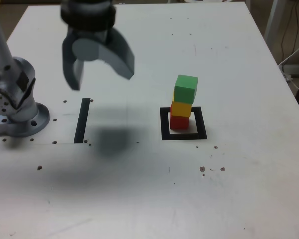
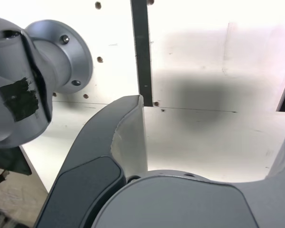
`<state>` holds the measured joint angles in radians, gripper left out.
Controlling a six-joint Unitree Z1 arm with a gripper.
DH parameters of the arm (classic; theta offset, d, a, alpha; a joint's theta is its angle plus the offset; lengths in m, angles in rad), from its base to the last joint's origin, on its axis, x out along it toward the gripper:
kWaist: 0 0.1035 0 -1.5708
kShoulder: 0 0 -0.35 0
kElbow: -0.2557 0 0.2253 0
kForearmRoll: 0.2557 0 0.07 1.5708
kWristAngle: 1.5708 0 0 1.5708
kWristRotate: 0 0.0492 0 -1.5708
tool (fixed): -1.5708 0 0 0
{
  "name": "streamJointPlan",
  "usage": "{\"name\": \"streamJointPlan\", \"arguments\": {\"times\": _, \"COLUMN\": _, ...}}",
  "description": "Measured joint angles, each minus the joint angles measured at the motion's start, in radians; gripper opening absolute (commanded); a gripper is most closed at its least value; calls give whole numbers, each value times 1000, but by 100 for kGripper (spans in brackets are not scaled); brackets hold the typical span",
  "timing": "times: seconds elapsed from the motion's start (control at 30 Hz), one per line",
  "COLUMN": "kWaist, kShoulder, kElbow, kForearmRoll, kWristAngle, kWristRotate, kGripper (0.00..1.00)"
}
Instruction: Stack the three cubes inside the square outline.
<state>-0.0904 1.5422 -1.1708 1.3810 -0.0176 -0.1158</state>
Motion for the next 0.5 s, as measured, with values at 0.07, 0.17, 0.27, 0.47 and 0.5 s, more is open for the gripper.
{"name": "streamJointPlan", "arguments": {"times": 0.07, "kWaist": 0, "kShoulder": -26, "kElbow": 65, "kForearmRoll": -57, "kWristAngle": -13, "kWristRotate": -2, "kGripper": 100}}
{"name": "streamJointPlan", "arguments": {"times": 0.17, "kWaist": 0, "kShoulder": -36, "kElbow": 168, "kForearmRoll": -125, "kWristAngle": -27, "kWristRotate": -3, "kGripper": 100}}
{"name": "streamJointPlan", "arguments": {"times": 0.27, "kWaist": 5, "kShoulder": -41, "kElbow": 264, "kForearmRoll": -178, "kWristAngle": -39, "kWristRotate": -3, "kGripper": 100}}
{"name": "streamJointPlan", "arguments": {"times": 0.47, "kWaist": 27, "kShoulder": -45, "kElbow": 462, "kForearmRoll": -265, "kWristAngle": -52, "kWristRotate": -1, "kGripper": 100}}
{"name": "streamJointPlan", "arguments": {"times": 0.5, "kWaist": 29, "kShoulder": -45, "kElbow": 487, "kForearmRoll": -273, "kWristAngle": -52, "kWristRotate": 0, "kGripper": 100}}
